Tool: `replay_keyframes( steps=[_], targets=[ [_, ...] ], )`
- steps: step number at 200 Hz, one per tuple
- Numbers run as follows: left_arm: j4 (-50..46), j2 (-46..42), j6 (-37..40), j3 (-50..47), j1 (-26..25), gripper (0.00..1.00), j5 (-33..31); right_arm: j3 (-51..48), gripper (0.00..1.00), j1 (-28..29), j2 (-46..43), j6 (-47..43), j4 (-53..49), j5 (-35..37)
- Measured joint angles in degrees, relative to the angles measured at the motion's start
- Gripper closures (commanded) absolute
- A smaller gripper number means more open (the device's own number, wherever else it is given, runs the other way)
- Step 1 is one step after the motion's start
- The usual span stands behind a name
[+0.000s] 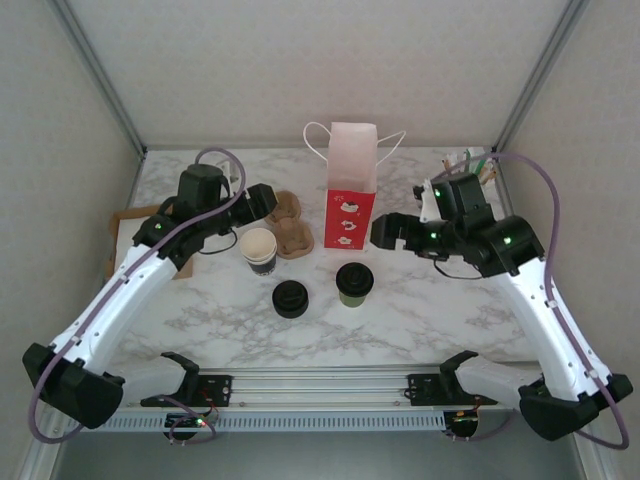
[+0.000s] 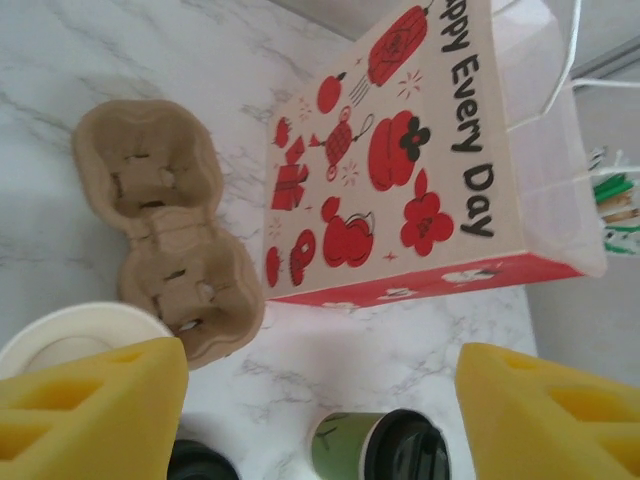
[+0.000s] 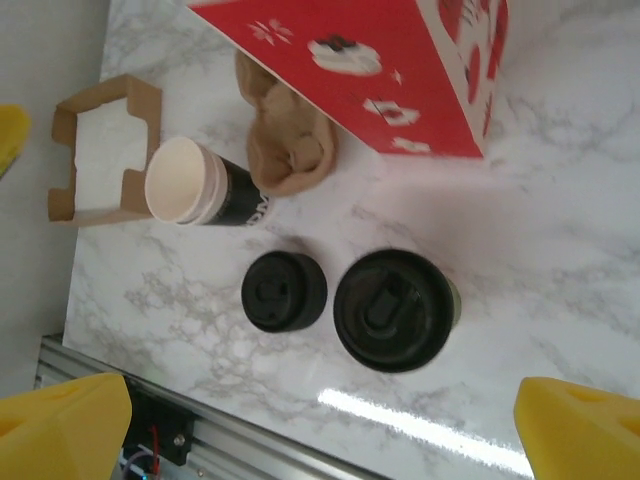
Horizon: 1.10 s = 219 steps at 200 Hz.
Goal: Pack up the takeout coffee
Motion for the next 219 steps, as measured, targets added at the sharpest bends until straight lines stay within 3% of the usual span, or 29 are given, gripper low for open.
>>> replay_keyframes(
  steps=[28,64,114,164,219],
  targets=[
    [3.76,6.8,-0.76,0.81,0.35,0.59,5.01,7.32,0.12,0.44,4.85,-2.19,-2.03,2.62],
    [6.12,14.95,-0.72,4.11,-0.48,0.65,8.26,16.26,0.23,1.31,12.39,-5.09,-2.8,2.89],
    [9.75,25.44,-0.76,10.88,-3.72,0.74,10.69,21.24,0.36,1.84,17.84,-8.33,-2.25,2.84],
    [12.57,31.71,-2.27,11.93,-7.26,0.75,12.0,27.76,0.4,3.21,26.36,-11.85,-1.2,5.2],
    [17.81,31.93,-5.05,11.87,-10.12,0.75,13.55,37.73,0.54,3.28,37.75,-15.85,-3.23,9.31]
  ],
)
